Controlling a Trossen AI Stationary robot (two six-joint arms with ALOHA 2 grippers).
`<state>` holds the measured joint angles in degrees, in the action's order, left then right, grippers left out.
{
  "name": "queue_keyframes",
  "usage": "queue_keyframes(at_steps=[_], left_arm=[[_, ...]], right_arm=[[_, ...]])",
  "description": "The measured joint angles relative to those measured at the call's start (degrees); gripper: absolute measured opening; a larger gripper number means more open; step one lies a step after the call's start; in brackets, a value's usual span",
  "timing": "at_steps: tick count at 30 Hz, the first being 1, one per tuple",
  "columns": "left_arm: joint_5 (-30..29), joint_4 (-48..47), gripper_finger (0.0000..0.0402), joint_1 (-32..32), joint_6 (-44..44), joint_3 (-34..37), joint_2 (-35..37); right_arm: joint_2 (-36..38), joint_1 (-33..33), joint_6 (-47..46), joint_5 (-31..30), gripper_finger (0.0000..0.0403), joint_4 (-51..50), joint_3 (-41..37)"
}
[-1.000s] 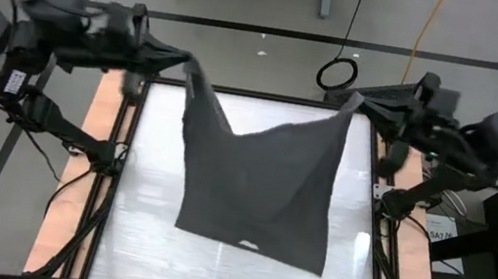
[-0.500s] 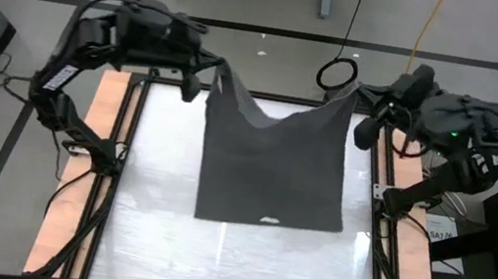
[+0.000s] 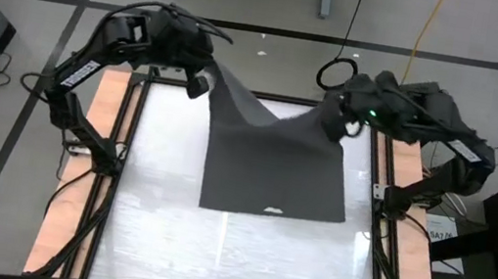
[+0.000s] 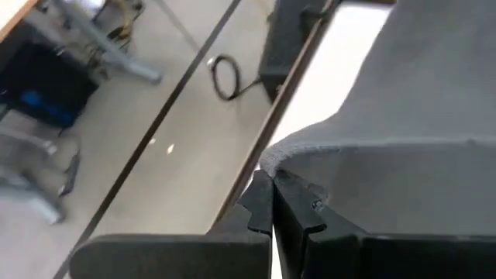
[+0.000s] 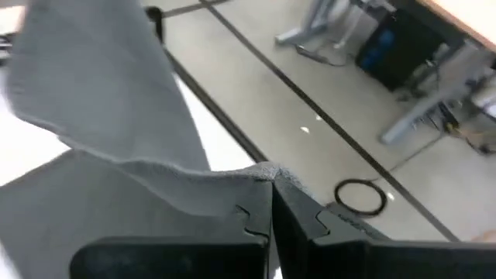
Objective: Roll towel
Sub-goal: Roll the gray towel
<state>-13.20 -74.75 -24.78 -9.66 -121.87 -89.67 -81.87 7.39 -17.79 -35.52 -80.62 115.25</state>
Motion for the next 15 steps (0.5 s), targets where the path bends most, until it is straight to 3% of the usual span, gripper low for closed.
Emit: queue_keyframes(at_steps=[7, 15], left_arm=[[3.18, 4.65, 0.0000, -4.55, -1.60, 8.78, -0.01], [2.30, 9.48, 0.0000, -7.62, -4.83, 17.62, -0.07]], right_arm=[[0.07, 12.11, 12.51, 6.17, 0.0000, 12.75, -8.24], [0.00, 22.24, 17.13, 13.38, 0.0000, 23.82, -21.41]])
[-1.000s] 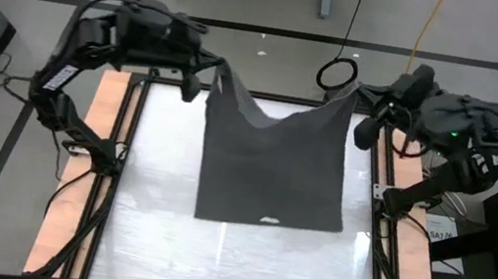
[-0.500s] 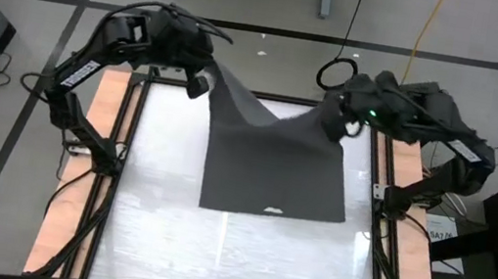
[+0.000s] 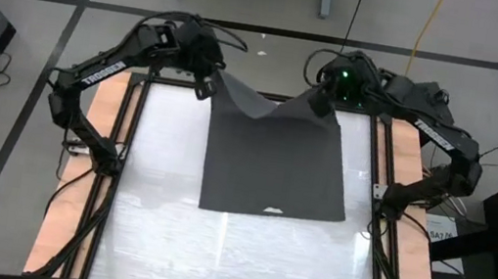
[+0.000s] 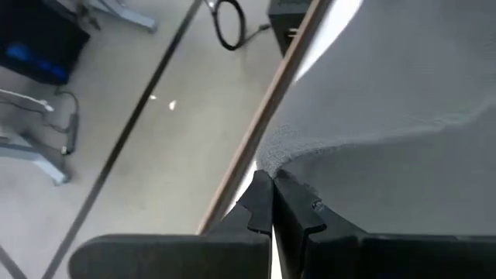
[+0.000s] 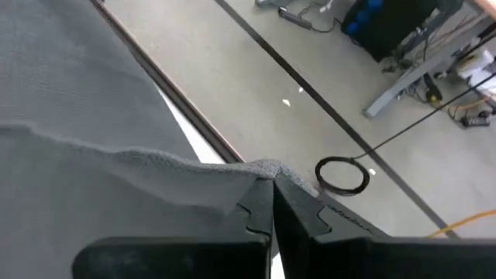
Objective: Roll towel
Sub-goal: Roll the gray towel
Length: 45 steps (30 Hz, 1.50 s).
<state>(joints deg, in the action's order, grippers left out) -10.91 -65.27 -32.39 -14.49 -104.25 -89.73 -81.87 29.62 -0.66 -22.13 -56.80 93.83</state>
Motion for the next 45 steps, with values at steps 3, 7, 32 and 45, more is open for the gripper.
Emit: queue_keyframes(at_steps=[3, 7, 32, 45], left_arm=[[-0.03, 4.59, 0.0000, -2.93, -0.97, 2.06, 0.00], [2.48, 11.51, 0.0000, -8.06, -1.02, 3.91, 0.02], [25.52, 12.45, 0.0000, -15.47, -5.46, 3.98, -1.76], [43.55, -5.01, 0.0000, -10.44, -6.96, 3.98, -1.14]], right_arm=[[0.00, 3.68, 0.28, 3.23, 0.0000, 6.52, -3.50], [0.00, 8.22, 0.67, 4.41, 0.0000, 12.48, -6.01], [0.66, 13.06, 1.57, 18.92, 0.0000, -8.46, -5.93], [0.66, 12.75, 10.79, 27.25, 0.0000, -17.40, -5.93]])
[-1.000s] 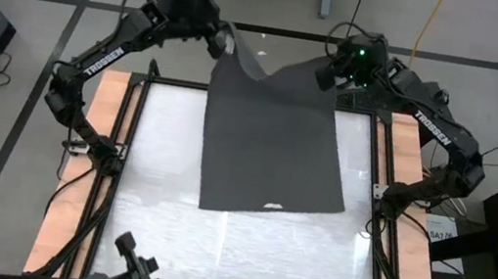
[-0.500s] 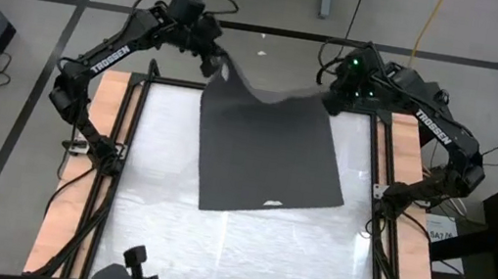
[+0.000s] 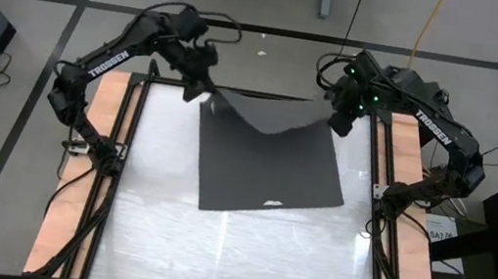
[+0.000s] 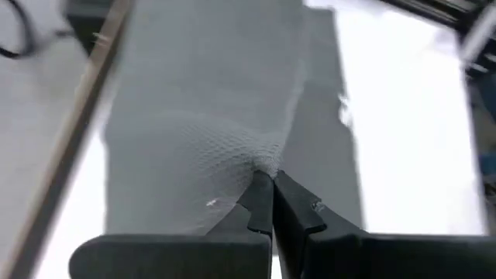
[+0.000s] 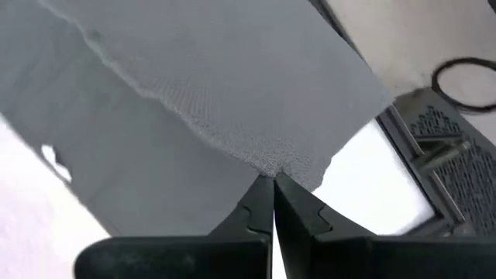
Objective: Roll towel
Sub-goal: Roll the gray towel
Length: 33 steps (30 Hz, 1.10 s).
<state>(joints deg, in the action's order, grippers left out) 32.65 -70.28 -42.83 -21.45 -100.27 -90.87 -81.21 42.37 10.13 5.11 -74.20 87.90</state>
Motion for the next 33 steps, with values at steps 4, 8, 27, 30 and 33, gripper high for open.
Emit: queue_keyframes(at_steps=[4, 8, 27, 30, 33], left_arm=[[0.21, -3.88, 0.0000, 3.59, 0.17, 0.00, -0.02], [0.15, -3.82, 0.0000, 7.28, 3.32, 0.00, -0.02], [-16.61, -3.52, 0.0000, 20.95, 9.45, 3.13, -0.09], [-19.70, -2.63, 0.0000, 21.06, 10.81, 4.17, -0.10], [-19.65, -0.79, 0.0000, 21.16, 11.83, 4.17, -0.13]], right_arm=[[-0.18, 0.02, 0.42, 5.10, 0.0000, -2.92, -0.03], [-0.07, -0.68, 1.35, 7.25, 0.0000, -6.56, -2.77], [2.28, -2.10, -1.05, 9.61, 0.0000, -12.96, -21.44], [4.18, -2.00, -3.73, 6.97, 0.0000, -12.80, -20.83], [6.43, -1.96, -4.76, 5.35, 0.0000, -13.18, -20.28]])
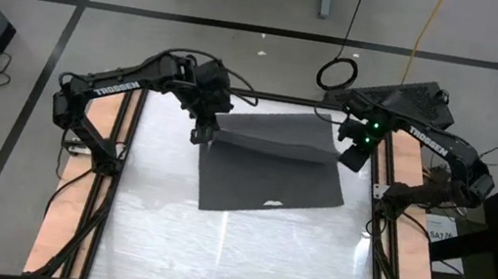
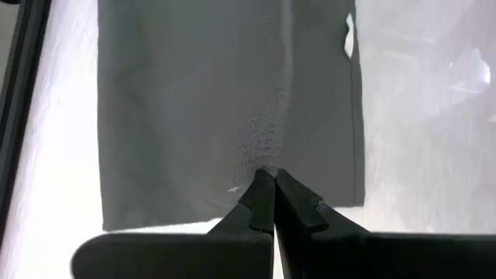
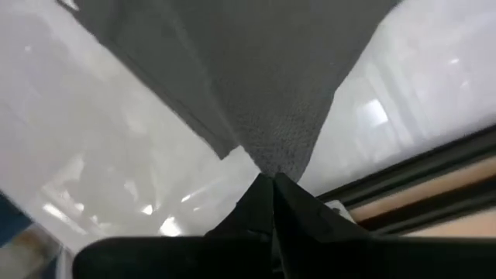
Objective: Roll towel
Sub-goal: Roll the gray towel
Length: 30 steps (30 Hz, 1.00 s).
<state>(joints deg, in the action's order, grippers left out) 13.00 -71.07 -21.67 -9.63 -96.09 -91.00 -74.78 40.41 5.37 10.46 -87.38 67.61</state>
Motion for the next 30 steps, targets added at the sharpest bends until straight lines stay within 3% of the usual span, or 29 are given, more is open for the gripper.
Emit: queue_keyframes(at_steps=[13, 21, 30], left_arm=[[3.13, 0.63, 0.0000, 2.81, 0.25, 0.00, 0.00], [-1.28, -0.05, 0.0000, 4.76, 0.33, 0.00, -0.45], [-1.55, -0.07, 0.0000, 4.94, 0.79, -0.04, -1.28]], right_arm=[[1.95, -0.21, -0.25, 0.61, 0.0000, -0.80, 0.00], [1.88, -0.83, -0.51, 3.07, 0.0000, -1.89, 0.00], [1.85, -4.47, -2.97, 2.95, 0.0000, -2.02, 0.00]])
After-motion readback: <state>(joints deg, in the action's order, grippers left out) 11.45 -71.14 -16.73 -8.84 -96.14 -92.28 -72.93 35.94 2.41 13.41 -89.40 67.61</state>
